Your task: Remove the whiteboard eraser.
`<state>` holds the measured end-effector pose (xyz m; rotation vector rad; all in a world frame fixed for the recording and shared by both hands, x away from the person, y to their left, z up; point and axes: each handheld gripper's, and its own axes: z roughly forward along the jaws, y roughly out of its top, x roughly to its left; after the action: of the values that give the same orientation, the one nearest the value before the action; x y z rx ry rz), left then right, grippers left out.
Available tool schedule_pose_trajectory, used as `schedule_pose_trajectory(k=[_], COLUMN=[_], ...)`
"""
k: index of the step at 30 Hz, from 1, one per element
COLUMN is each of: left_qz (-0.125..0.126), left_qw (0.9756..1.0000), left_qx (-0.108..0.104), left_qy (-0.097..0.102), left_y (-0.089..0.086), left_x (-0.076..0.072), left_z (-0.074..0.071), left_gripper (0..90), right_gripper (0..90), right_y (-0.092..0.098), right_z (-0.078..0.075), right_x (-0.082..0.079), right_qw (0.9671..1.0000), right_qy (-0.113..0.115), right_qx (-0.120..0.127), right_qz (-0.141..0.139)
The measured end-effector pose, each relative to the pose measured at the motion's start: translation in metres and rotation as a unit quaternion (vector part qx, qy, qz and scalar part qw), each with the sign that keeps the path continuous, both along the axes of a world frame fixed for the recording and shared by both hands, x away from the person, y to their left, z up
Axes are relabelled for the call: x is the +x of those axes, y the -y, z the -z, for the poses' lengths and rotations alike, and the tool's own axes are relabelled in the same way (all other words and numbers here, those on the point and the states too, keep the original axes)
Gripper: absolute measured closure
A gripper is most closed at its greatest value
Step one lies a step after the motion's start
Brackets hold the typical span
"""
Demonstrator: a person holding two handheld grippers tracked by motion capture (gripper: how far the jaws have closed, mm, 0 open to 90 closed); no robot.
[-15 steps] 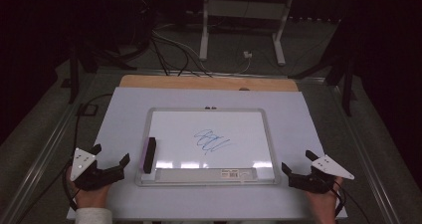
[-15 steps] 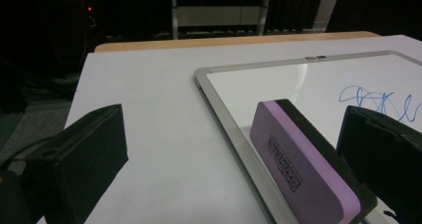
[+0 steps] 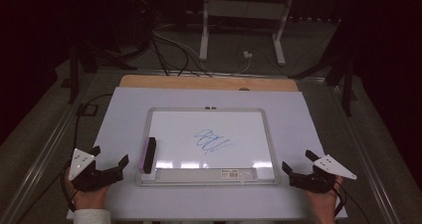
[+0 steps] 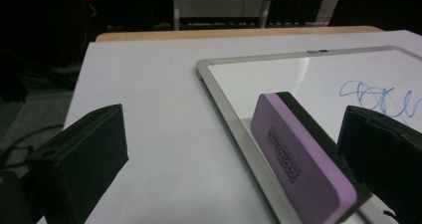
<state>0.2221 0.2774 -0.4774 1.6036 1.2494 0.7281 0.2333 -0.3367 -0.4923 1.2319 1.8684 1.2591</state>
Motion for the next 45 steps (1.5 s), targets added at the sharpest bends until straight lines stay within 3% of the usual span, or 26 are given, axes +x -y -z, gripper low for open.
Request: schedule_pose_trajectory(k=[7,10,16,20,26,40,45], left_qz=[0.006,0.012,0.023,0.031,0.037,0.060,0.067], left_qw=[1.0000,0.9998,0.9994,0.9989,0.9980,0.9928,0.9914], left_qx=[-0.001,0.011,0.008,0.018,0.005,0.012,0.018], left_qy=[-0.005,-0.013,-0.023,-0.031,-0.050,-0.103,-0.112], left_y=[0.000,0.001,0.002,0.005,0.007,0.021,0.026], left_x=[0.001,0.004,0.009,0.012,0.018,0.028,0.029], left_z=[-0.007,-0.011,-0.013,-0.013,-0.009,0.003,0.006], left_gripper=[1.1,1.2,1.5,5.2,6.0,7.5,8.1], right_gripper=[1.2,1.2,1.2,1.2,1.2,1.2,1.2], right_y=[0.001,0.001,0.001,-0.001,-0.002,-0.001,-0.002], right_z=[0.000,0.000,0.000,-0.001,-0.001,-0.002,-0.002], right_x=[-0.002,-0.002,-0.003,-0.004,-0.005,-0.006,-0.006], right_qw=[1.0000,1.0000,1.0000,1.0000,0.9999,0.9999,0.9999], right_qy=[0.003,0.003,0.003,0.006,0.008,0.010,0.009], right_qx=[0.004,0.003,0.003,-0.002,-0.007,-0.006,-0.006], right_qz=[0.002,0.004,0.006,0.005,0.004,0.006,0.006])
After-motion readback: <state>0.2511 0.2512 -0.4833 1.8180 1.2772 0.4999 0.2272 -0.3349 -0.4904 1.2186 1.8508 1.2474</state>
